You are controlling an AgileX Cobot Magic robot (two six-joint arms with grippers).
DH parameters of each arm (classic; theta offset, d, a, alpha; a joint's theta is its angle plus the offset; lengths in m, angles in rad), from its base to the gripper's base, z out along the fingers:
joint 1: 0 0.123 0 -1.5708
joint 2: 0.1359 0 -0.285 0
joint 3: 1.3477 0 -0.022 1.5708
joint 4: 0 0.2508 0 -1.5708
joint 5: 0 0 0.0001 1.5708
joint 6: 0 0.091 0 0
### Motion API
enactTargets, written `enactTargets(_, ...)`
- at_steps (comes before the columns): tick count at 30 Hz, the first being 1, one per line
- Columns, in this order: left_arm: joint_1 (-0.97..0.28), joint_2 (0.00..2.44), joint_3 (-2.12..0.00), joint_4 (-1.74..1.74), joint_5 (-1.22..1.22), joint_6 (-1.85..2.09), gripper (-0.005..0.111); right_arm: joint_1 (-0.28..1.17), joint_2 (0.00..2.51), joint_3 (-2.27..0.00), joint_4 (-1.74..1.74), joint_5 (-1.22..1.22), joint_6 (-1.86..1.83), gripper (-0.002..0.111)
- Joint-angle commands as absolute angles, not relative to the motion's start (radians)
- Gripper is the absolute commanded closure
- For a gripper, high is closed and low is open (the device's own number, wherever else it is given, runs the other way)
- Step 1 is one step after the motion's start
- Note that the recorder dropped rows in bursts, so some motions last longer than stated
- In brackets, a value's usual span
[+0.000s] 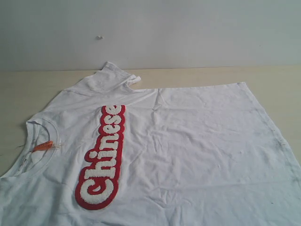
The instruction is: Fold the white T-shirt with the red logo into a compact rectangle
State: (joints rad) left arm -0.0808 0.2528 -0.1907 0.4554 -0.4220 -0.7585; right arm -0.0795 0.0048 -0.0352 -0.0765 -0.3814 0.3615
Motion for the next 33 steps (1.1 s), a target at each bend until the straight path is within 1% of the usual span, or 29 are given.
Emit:
enactTargets(1,-0.080,0.398,-0.264,0.586,-0.440,-0.851,0.107,-0.086,0.000,-0.066,-0.086,-0.365,0.371,0.108)
enactTargets(8,-0.080,0.628,-0.305,0.603,-0.507,-0.854,0.107,-0.086,0.042,-0.130,-0.086,-0.277,0.371,0.108)
enactTargets(16,-0.080,0.880,-0.361,0.603,-0.590,-0.846,0.107,-0.086,0.247,-0.210,-0.086,-0.277,0.371,0.108)
enactTargets(21,-0.080,0.969,-0.388,0.600,-0.640,-0.846,0.107,-0.086,0.386,-0.251,-0.090,-0.275,0.369,0.108)
enactTargets(27,-0.080,1.030,-0.420,0.580,-0.637,-0.833,0.107,-0.086,0.563,-0.336,-0.090,-0.251,0.369,0.108)
enactTargets(30,-0.080,1.064,-0.463,0.581,-0.607,-0.834,0.107,-0.086,0.664,-0.429,-0.147,-0.171,0.367,0.108)
enactTargets(33,-0.080,1.103,-0.550,0.642,-0.442,-0.881,0.107,-0.086,0.770,-0.532,-0.164,-0.037,0.367,0.108)
